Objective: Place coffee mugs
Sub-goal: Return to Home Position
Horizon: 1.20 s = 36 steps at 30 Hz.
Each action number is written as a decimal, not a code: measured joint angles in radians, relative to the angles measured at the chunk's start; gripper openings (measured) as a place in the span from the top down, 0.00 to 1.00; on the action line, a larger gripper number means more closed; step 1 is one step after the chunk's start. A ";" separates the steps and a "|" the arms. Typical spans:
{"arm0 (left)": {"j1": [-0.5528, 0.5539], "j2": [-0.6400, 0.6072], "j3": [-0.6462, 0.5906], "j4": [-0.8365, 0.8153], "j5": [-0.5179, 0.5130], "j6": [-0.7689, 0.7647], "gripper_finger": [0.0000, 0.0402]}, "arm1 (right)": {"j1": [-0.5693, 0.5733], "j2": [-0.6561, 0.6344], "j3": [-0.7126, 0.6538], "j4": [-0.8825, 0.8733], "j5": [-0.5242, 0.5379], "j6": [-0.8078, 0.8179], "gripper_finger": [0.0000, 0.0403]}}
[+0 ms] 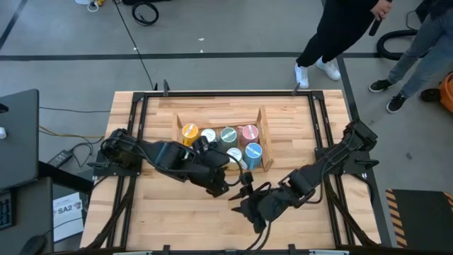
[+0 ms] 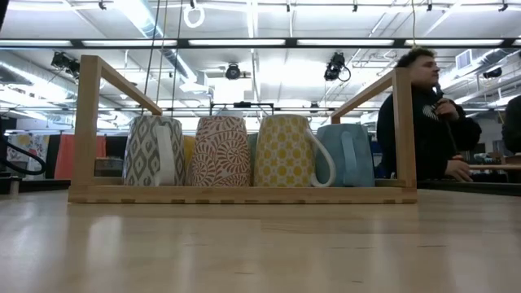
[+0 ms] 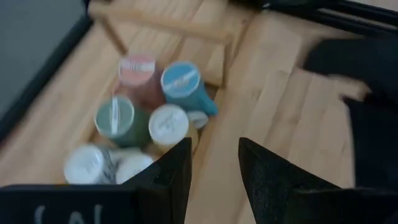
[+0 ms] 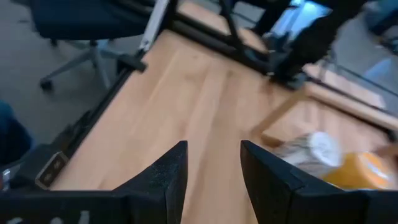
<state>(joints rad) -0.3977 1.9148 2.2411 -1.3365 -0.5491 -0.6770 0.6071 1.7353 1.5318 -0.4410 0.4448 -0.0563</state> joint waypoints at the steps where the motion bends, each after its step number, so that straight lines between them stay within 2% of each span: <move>1: 0.000 0.000 0.019 0.000 0.000 0.045 0.65 | 0.000 -0.015 0.000 -0.004 0.014 0.000 0.62; 5: -0.005 0.000 0.109 -0.002 0.000 0.216 0.65 | 0.000 -0.096 0.000 -0.016 0.037 0.000 0.62; 8: -0.018 -0.049 0.090 0.016 0.000 0.324 0.65 | 0.000 -0.165 0.000 -0.056 0.036 0.025 0.62; 12: -0.043 -0.130 0.083 -0.055 -0.057 0.326 0.65 | 0.000 -0.270 0.000 -0.131 0.034 0.059 0.62; 17: -0.104 -0.226 0.083 -0.130 -0.199 0.311 0.65 | 0.000 -0.402 0.000 -0.223 0.035 0.090 0.62; 20: -0.168 -0.274 0.083 -0.223 -0.275 0.237 0.65 | 0.000 -0.472 -0.001 -0.281 0.037 0.086 0.62; 22: -0.218 -0.300 0.067 -0.227 -0.343 0.193 0.65 | 0.000 -0.525 -0.034 -0.292 0.037 0.082 0.62; 24: -0.286 -0.335 0.031 -0.230 -0.388 0.191 0.65 | 0.000 -0.580 -0.082 -0.294 0.036 0.081 0.62; 27: -0.368 -0.391 -0.066 -0.232 -0.474 0.108 0.65 | -0.001 -0.679 -0.186 -0.293 0.044 0.079 0.62; 33: -0.499 -0.536 -0.383 -0.234 -0.632 -0.121 0.65 | -0.013 -0.908 -0.441 -0.190 0.082 0.080 0.62; 36: -0.518 -0.618 -0.563 -0.230 -0.653 -0.241 0.65 | -0.049 -1.029 -0.571 -0.094 0.079 0.067 0.62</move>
<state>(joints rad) -0.9161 1.2965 1.6783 -1.5665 -1.2021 -0.9185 0.5578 0.7065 0.9603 -0.5347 0.5239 0.0110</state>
